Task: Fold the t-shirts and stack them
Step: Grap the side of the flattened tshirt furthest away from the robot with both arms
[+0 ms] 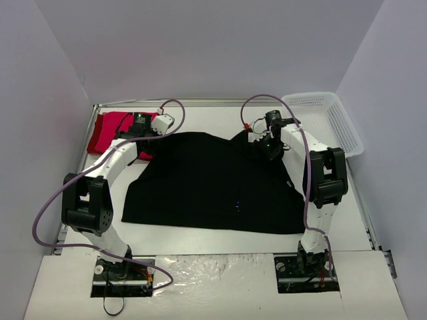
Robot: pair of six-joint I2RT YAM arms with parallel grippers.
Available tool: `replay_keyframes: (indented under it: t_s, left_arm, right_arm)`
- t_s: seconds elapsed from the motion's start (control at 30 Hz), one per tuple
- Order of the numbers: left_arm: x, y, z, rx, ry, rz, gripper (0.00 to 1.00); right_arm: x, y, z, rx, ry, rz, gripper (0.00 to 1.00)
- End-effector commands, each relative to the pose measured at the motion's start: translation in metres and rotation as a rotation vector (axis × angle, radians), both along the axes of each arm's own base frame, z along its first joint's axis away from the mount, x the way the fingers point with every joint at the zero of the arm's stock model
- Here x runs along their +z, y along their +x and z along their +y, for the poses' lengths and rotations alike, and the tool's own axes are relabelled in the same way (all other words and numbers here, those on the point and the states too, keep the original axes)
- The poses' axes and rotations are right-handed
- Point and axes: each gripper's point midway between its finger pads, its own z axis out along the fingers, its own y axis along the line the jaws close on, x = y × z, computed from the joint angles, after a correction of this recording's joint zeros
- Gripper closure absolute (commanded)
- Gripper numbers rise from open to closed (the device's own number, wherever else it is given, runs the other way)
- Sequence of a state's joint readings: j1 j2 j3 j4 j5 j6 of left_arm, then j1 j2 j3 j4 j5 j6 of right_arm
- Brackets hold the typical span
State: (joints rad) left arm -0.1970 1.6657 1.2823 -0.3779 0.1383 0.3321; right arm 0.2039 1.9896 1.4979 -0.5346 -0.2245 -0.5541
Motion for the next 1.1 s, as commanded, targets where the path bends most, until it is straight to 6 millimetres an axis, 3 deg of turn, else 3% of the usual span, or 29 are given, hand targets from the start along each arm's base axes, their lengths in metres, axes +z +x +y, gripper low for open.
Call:
replay_keyframes:
  t_s: [0.0, 0.17, 0.23, 0.27, 0.43, 0.7, 1.07]
  left_arm:
    - [0.027, -0.002, -0.004, -0.013, -0.024, -0.055, 0.98]
    - [0.027, -0.002, -0.004, -0.012, -0.025, -0.055, 0.98]
    - [0.027, -0.002, -0.005, -0.014, -0.027, -0.054, 0.98]
    - [0.027, -0.002, -0.005, -0.014, -0.027, -0.054, 0.98]
    - [0.028, -0.002, -0.005, -0.015, -0.028, -0.054, 0.98]
    - [0.026, -0.003, -0.005, -0.017, -0.025, -0.050, 0.98]
    - [0.021, -0.002, -0.004, -0.021, -0.017, -0.040, 0.98]
  right_arm:
    - [0.024, -0.002, -0.008, -0.011, -0.008, -0.037, 1.00]
    - [0.037, 0.002, -0.010, -0.022, 0.001, -0.071, 1.00]
    - [0.040, 0.003, -0.012, -0.027, 0.005, -0.076, 0.72]
    - [0.040, 0.003, -0.012, -0.025, 0.005, -0.076, 0.65]
    - [0.036, 0.004, -0.016, -0.030, 0.001, -0.070, 0.49]
    - [0.025, 0.013, -0.015, -0.029, 0.008, -0.050, 0.47]
    - [0.016, 0.020, -0.003, -0.009, 0.060, -0.018, 0.57]
